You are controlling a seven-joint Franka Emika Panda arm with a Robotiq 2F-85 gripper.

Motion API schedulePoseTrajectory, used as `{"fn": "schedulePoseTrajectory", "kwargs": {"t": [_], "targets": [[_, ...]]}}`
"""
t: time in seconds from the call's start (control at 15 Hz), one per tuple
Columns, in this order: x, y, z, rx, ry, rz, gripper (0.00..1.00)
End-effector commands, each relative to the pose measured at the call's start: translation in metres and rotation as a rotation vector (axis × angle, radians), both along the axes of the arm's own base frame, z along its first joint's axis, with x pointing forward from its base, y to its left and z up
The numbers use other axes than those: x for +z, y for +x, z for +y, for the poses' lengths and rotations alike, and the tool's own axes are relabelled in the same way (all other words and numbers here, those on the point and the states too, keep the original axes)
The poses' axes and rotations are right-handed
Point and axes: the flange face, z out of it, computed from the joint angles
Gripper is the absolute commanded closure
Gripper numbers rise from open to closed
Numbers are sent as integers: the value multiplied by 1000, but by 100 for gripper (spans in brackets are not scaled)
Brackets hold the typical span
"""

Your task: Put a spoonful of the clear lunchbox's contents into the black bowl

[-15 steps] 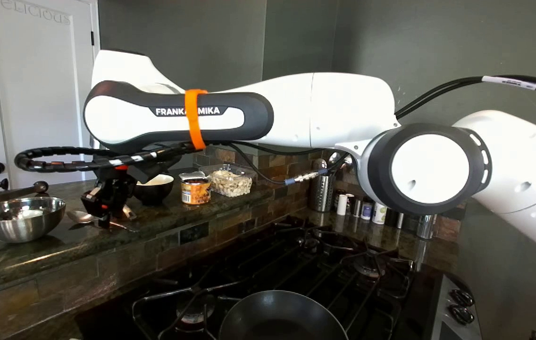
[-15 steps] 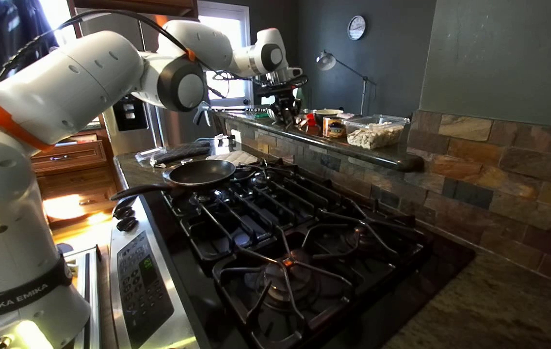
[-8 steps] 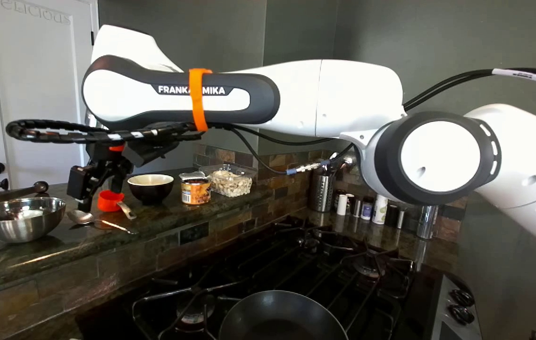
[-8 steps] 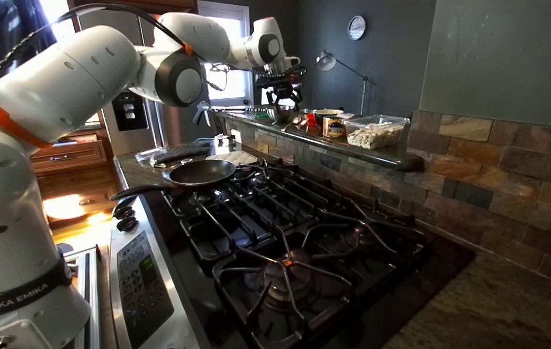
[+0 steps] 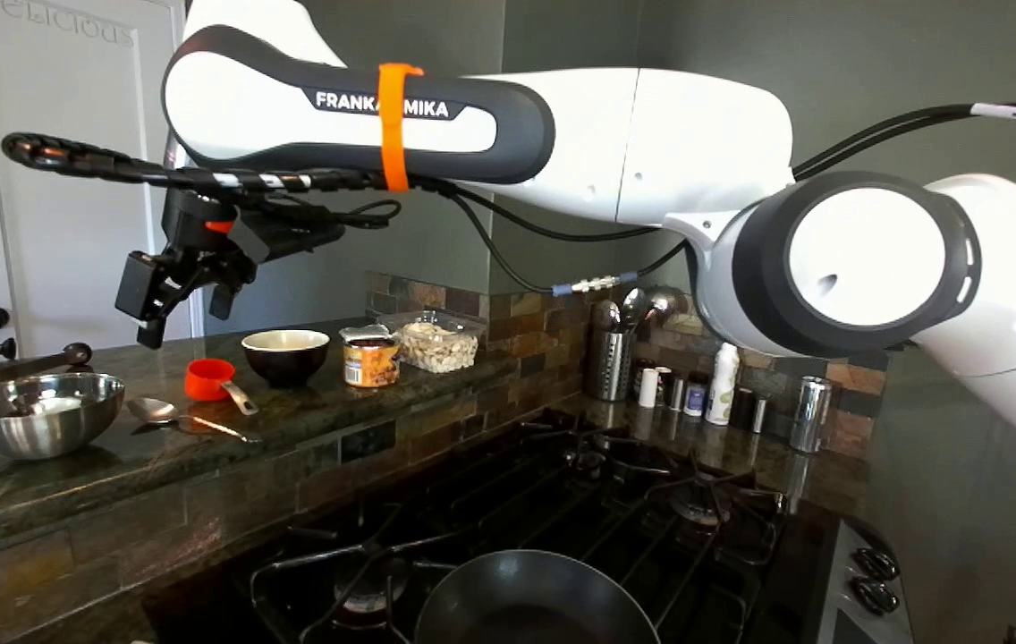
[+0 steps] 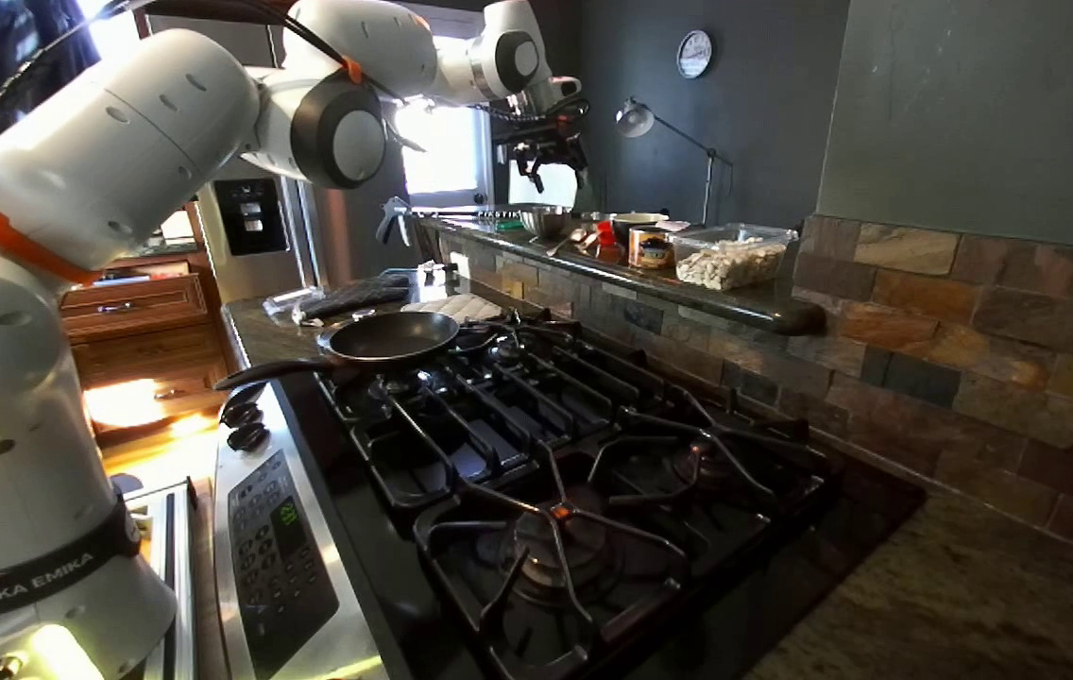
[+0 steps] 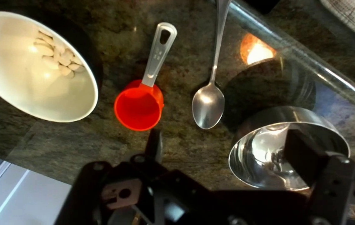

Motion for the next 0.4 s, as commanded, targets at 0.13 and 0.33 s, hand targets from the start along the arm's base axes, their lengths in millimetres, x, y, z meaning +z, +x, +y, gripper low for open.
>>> {"fn": "schedulePoseTrajectory", "kwargs": {"t": [0.13, 0.33], "targets": [[19, -12, -7, -65, 19, 41, 0], [22, -6, -7, -57, 20, -4, 0]]}}
